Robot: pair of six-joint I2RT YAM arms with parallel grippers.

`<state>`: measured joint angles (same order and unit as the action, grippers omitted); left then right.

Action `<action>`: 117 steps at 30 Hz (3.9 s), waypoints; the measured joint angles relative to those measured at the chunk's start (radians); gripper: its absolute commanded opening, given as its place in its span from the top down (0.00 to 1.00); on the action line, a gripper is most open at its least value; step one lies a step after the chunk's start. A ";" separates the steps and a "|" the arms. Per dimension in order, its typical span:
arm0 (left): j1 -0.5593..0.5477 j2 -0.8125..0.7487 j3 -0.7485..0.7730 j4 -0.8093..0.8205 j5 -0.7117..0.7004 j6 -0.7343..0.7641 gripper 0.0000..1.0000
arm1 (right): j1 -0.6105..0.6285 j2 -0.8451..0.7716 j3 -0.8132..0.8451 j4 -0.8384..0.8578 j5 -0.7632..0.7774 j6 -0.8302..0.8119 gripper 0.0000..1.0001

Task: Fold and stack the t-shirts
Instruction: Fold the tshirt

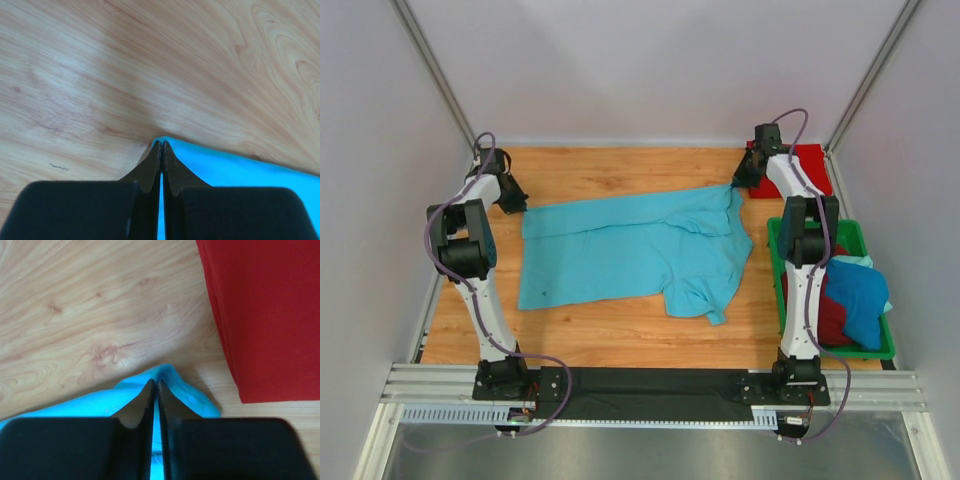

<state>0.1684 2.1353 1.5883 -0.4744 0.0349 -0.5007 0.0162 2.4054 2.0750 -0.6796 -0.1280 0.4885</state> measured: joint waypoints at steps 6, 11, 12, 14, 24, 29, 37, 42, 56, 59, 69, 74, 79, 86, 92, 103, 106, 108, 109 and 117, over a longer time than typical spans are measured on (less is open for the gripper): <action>0.002 -0.011 0.004 -0.012 -0.006 0.011 0.43 | -0.002 0.007 0.052 -0.005 0.000 -0.002 0.43; 0.003 -0.145 -0.085 -0.063 -0.040 0.034 0.42 | 0.000 -0.050 0.044 -0.090 0.000 -0.035 0.41; 0.003 -0.173 -0.095 -0.072 -0.045 0.035 0.47 | 0.002 -0.086 0.014 -0.100 -0.003 -0.038 0.42; 0.003 -0.249 -0.131 -0.081 -0.047 0.035 0.52 | 0.005 -0.187 -0.090 -0.110 -0.020 -0.040 0.47; 0.004 -0.318 -0.291 -0.110 0.037 0.042 0.60 | 0.027 -0.374 -0.335 -0.129 -0.119 -0.023 0.62; 0.005 -0.312 -0.326 -0.124 0.058 0.039 0.60 | 0.028 -0.341 -0.364 -0.150 -0.112 -0.024 0.61; 0.017 -0.303 -0.341 -0.116 0.092 0.027 0.60 | 0.036 -0.298 -0.410 -0.171 -0.073 -0.034 0.68; 0.039 -0.296 -0.360 -0.113 0.100 0.009 0.58 | 0.038 -0.297 -0.429 -0.170 -0.071 -0.032 0.67; 0.056 -0.214 -0.303 -0.090 0.123 -0.014 0.58 | 0.046 -0.297 -0.447 -0.168 -0.073 -0.014 0.62; 0.056 -0.185 -0.267 -0.085 0.128 -0.015 0.63 | 0.047 -0.297 -0.447 -0.167 -0.072 -0.014 0.62; 0.056 -0.169 -0.252 -0.084 0.132 -0.016 0.76 | 0.048 -0.294 -0.447 -0.167 -0.067 -0.002 0.65; 0.056 -0.169 -0.253 -0.083 0.133 -0.018 0.73 | 0.049 -0.279 -0.456 -0.161 -0.055 0.007 0.66; 0.056 -0.169 -0.253 -0.083 0.133 -0.018 0.74 | 0.051 -0.279 -0.475 -0.152 -0.039 0.012 0.67; 0.056 -0.170 -0.253 -0.084 0.132 -0.018 0.73 | 0.058 -0.279 -0.475 -0.142 -0.023 0.013 0.72; 0.056 -0.170 -0.253 -0.087 0.131 -0.015 0.76 | 0.059 -0.278 -0.475 -0.133 -0.015 0.014 0.79; 0.056 -0.172 -0.252 -0.091 0.129 -0.014 0.73 | 0.059 -0.278 -0.463 -0.135 -0.011 0.014 0.74; 0.056 -0.172 -0.252 -0.092 0.126 -0.013 0.75 | 0.059 -0.263 -0.447 -0.135 -0.011 0.014 0.75; 0.056 -0.172 -0.252 -0.093 0.125 -0.013 0.75 | 0.059 -0.259 -0.444 -0.136 -0.012 0.014 0.77; 0.056 -0.172 -0.252 -0.093 0.124 -0.013 0.76 | 0.059 -0.257 -0.441 -0.138 -0.011 0.013 0.79; 0.056 -0.172 -0.251 -0.107 0.121 -0.013 1.00 | 0.059 -0.232 -0.401 -0.148 -0.011 0.011 0.99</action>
<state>0.2245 1.9636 1.3373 -0.5812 0.1558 -0.5133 0.0753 2.1735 1.6737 -0.8280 -0.1390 0.4992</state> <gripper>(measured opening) 0.068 0.071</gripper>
